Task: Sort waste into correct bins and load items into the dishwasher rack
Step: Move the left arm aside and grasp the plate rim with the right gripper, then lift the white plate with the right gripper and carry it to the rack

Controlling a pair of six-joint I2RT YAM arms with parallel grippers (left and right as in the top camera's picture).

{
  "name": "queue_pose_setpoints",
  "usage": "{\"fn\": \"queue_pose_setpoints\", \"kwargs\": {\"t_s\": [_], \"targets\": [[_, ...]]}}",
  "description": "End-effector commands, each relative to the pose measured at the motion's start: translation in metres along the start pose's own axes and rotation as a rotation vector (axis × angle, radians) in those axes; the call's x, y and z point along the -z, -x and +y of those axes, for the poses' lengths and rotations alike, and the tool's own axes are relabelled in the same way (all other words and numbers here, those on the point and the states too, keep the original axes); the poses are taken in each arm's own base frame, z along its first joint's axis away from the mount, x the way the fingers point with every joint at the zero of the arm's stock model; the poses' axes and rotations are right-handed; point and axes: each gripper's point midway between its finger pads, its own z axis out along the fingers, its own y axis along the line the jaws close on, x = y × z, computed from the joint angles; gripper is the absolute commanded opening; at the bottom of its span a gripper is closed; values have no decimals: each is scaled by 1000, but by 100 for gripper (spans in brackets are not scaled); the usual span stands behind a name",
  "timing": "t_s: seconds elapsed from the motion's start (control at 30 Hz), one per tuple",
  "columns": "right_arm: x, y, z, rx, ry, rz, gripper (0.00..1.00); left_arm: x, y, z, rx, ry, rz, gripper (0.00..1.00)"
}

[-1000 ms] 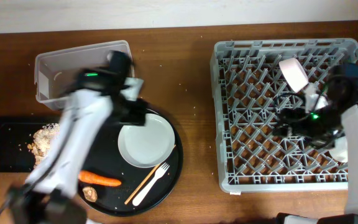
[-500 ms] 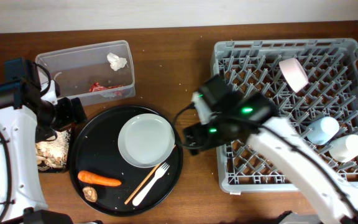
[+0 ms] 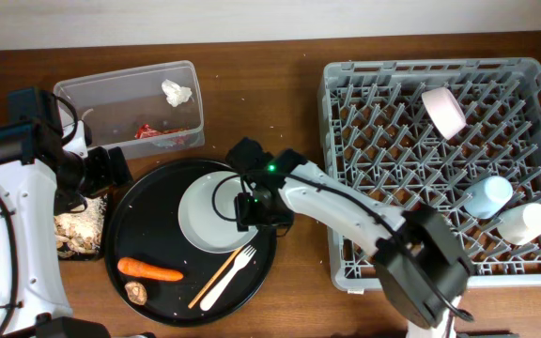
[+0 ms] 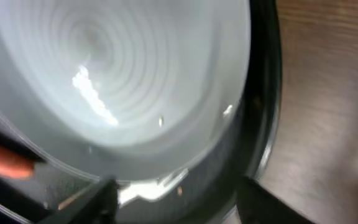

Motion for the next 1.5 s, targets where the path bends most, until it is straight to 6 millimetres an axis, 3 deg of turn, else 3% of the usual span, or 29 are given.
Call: {"fn": "queue_pose_setpoints", "kwargs": {"t_s": [0.0,0.2,0.3,0.5,0.77,0.93,1.07,1.13,1.27,1.4,1.47], "targets": [[-16,1,-5,-33,-30,10,54,-3,-3,-1,2,-9,13,94],[-32,8,-23,-68,-123,-15,48,-2,-3,-6,2,-39,16,94],[-38,10,-23,-75,-123,-16,43,-2,-3,-6,2,-39,16,94],[-38,20,-21,-72,-114,-51,24,-2,-3,-6,2,-39,16,94],[-23,38,-43,-145,-104,-74,5,-3,-3,-6,2,-39,15,94],[2,52,-52,-119,-58,-101,4,-3,-1,-6,1,-40,8,94],[37,57,-47,-58,-30,-158,4,-3,-1,-6,1,-40,8,94],[72,62,-47,-33,-38,-229,4,-3,-1,-6,1,-40,8,94],[140,67,-74,-32,-159,-378,4,-3,-1,-6,1,-40,9,94],[217,66,-129,-46,-400,-558,4,-3,-1,-6,1,-40,9,94],[263,62,-176,-107,-605,-661,4,-3,-1,-6,1,-40,9,94]]}}
